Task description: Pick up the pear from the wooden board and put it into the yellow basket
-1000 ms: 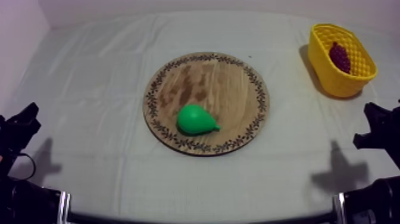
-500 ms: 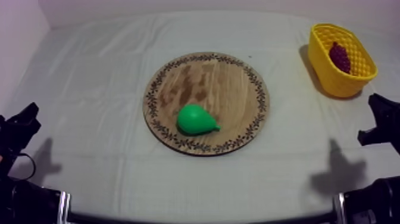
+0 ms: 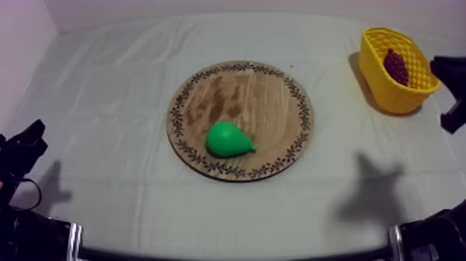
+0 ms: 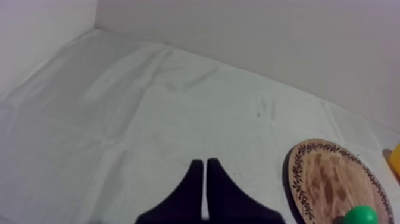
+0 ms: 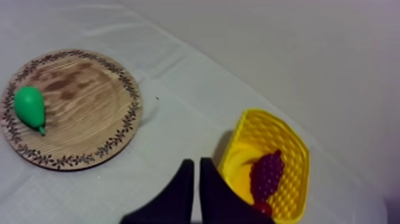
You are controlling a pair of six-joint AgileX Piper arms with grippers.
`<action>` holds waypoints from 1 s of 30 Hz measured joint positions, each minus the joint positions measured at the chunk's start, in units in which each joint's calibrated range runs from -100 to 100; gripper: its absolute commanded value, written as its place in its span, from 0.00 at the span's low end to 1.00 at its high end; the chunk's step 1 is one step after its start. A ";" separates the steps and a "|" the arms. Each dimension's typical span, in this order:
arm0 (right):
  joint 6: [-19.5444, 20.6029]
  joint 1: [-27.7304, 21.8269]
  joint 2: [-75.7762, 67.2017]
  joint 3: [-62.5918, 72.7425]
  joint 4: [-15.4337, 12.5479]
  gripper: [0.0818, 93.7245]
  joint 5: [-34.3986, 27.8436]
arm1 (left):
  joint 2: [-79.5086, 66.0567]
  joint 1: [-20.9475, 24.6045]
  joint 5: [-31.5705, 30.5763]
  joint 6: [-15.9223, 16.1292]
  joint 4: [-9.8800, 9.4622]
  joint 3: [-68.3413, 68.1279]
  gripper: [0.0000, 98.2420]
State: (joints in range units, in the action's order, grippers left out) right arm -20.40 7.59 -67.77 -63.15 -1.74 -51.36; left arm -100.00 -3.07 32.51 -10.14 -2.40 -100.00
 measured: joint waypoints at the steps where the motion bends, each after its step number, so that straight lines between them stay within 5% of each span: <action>1: -0.64 1.00 2.34 2.70 0.00 0.04 -1.44 | 0.00 0.00 0.00 0.00 0.00 0.00 0.00; 17: -4.82 15.98 35.60 41.76 1.31 0.08 -24.56 | 0.00 0.00 0.00 0.00 0.00 0.00 0.00; 30: -4.62 26.30 55.54 59.62 4.32 0.12 -38.38 | 0.00 0.00 0.00 0.00 0.00 0.00 0.00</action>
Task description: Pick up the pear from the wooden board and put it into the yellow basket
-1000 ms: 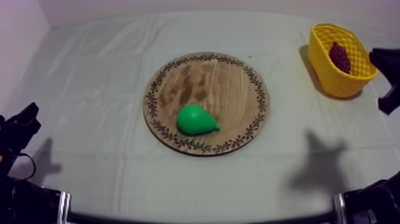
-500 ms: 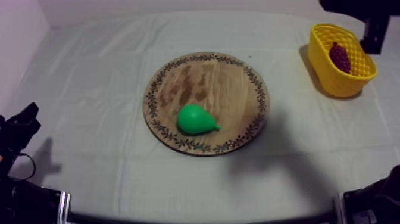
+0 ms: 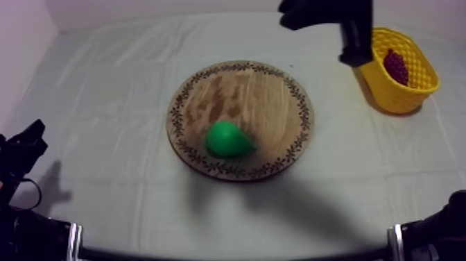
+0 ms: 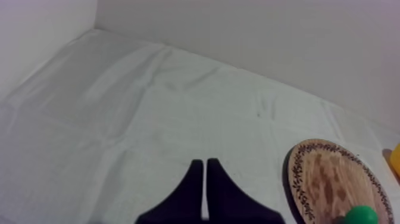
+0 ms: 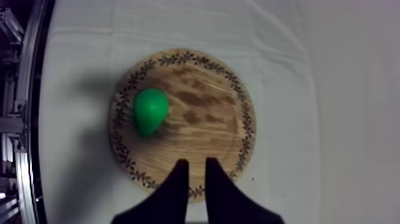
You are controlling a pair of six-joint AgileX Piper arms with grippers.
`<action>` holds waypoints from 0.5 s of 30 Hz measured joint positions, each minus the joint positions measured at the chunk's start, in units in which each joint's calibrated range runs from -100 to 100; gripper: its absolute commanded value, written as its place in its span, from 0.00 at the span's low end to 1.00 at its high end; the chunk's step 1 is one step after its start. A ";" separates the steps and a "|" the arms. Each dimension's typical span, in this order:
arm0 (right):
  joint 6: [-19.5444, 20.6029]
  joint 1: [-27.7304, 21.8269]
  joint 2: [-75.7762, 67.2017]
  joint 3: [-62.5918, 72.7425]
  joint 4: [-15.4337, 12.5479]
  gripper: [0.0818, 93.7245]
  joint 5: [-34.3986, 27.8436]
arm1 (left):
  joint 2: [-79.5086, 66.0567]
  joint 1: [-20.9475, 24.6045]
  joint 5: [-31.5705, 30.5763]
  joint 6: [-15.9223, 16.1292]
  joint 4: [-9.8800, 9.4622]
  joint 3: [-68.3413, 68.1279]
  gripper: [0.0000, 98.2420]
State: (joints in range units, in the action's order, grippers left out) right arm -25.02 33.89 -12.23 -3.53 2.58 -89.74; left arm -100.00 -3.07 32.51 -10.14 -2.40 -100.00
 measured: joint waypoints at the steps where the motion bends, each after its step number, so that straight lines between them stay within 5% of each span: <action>1: 0.22 0.53 1.43 0.96 0.24 0.13 -1.07 | 0.00 0.00 0.00 0.00 0.00 0.00 0.00; 15: 3.88 4.05 19.19 8.88 3.37 0.22 -7.25 | 0.00 0.00 0.00 0.00 0.00 0.00 0.00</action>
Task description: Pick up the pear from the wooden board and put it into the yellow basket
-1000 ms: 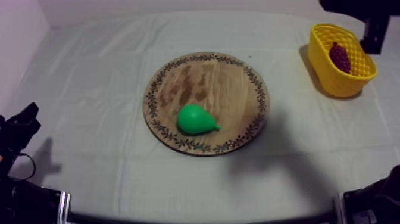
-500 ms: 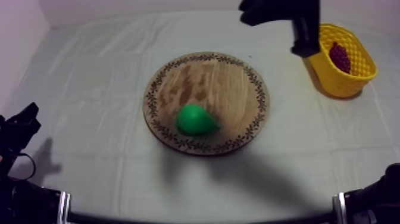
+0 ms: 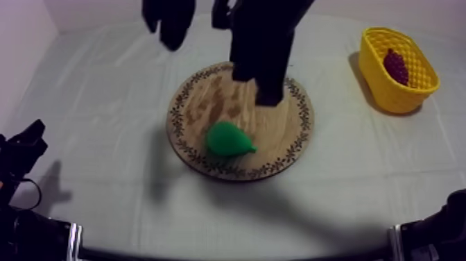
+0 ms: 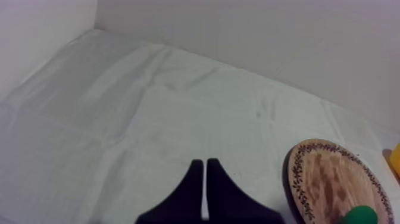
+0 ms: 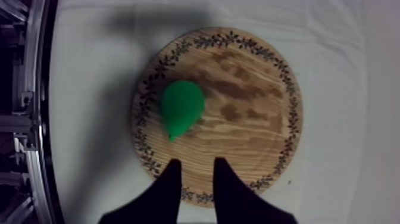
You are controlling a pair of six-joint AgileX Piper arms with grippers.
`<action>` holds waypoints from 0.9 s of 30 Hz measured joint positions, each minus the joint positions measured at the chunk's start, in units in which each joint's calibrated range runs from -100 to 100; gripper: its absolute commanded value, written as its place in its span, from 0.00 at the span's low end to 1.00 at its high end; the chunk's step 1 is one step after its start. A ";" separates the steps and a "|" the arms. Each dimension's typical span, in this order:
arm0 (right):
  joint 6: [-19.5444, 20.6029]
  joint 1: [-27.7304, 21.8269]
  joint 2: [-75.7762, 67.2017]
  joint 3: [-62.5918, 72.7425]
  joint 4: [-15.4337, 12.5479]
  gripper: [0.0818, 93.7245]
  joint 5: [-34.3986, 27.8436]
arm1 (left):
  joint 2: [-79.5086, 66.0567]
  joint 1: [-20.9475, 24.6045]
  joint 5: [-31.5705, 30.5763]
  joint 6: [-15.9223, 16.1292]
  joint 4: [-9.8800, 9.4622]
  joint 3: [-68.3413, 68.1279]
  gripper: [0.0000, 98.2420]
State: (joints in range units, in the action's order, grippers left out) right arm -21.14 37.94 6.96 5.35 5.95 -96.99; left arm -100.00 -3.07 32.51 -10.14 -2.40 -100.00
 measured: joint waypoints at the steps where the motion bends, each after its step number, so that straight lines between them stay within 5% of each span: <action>1: 0.31 0.11 0.88 0.16 0.32 0.23 -0.28 | 0.00 0.00 0.00 0.00 0.00 0.00 0.00; 17: 7.69 1.47 14.55 6.73 3.26 0.40 -0.50 | 0.00 0.00 0.00 0.00 0.00 0.00 0.00; 23: 7.83 0.93 17.00 7.89 4.06 0.70 -0.52 | 0.00 0.00 0.00 0.00 0.00 0.00 0.00; 27: 7.87 0.64 17.43 7.25 4.92 0.81 -0.61 | 0.00 0.00 0.00 0.00 0.00 0.00 0.00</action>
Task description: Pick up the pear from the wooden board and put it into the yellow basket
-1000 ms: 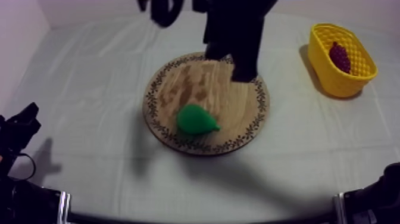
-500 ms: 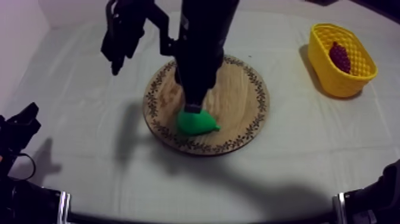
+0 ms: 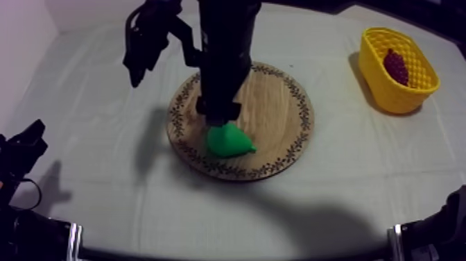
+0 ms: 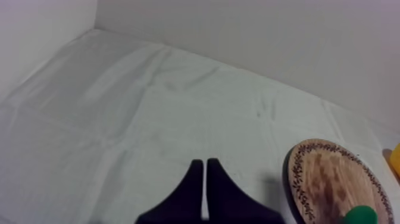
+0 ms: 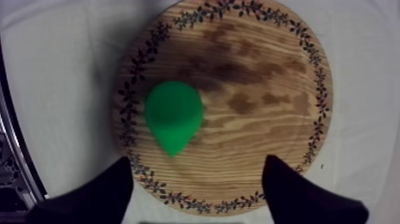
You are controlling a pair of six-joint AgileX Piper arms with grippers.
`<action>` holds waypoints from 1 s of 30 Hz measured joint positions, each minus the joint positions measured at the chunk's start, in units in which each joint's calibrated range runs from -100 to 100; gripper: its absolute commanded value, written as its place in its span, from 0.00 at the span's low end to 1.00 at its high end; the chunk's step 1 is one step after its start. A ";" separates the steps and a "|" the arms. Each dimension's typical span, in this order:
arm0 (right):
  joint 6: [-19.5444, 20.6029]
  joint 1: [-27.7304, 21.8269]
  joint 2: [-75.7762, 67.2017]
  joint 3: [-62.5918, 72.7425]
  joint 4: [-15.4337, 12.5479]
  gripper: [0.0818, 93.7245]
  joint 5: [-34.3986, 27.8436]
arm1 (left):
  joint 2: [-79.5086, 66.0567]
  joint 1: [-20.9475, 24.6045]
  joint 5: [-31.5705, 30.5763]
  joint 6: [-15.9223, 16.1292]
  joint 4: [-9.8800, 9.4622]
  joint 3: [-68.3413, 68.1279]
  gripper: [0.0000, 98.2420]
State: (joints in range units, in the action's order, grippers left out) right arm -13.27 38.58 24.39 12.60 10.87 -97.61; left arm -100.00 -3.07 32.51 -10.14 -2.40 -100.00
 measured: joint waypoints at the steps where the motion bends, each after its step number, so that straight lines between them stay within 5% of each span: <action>1: -0.19 0.00 0.08 -0.39 0.09 0.83 0.00 | 0.00 0.00 0.00 0.00 0.00 0.00 0.00; 7: -1.03 0.36 0.63 -1.73 1.31 0.87 0.14 | 0.00 0.00 0.00 0.00 0.00 0.00 0.00; 30: -3.57 -1.17 12.51 -5.01 -0.90 0.85 10.18 | 0.00 0.00 0.00 0.00 0.00 0.00 0.00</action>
State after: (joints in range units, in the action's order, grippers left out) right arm -16.84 37.40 36.90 7.59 9.97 -87.43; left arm -100.00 -3.07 32.51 -10.14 -2.40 -100.00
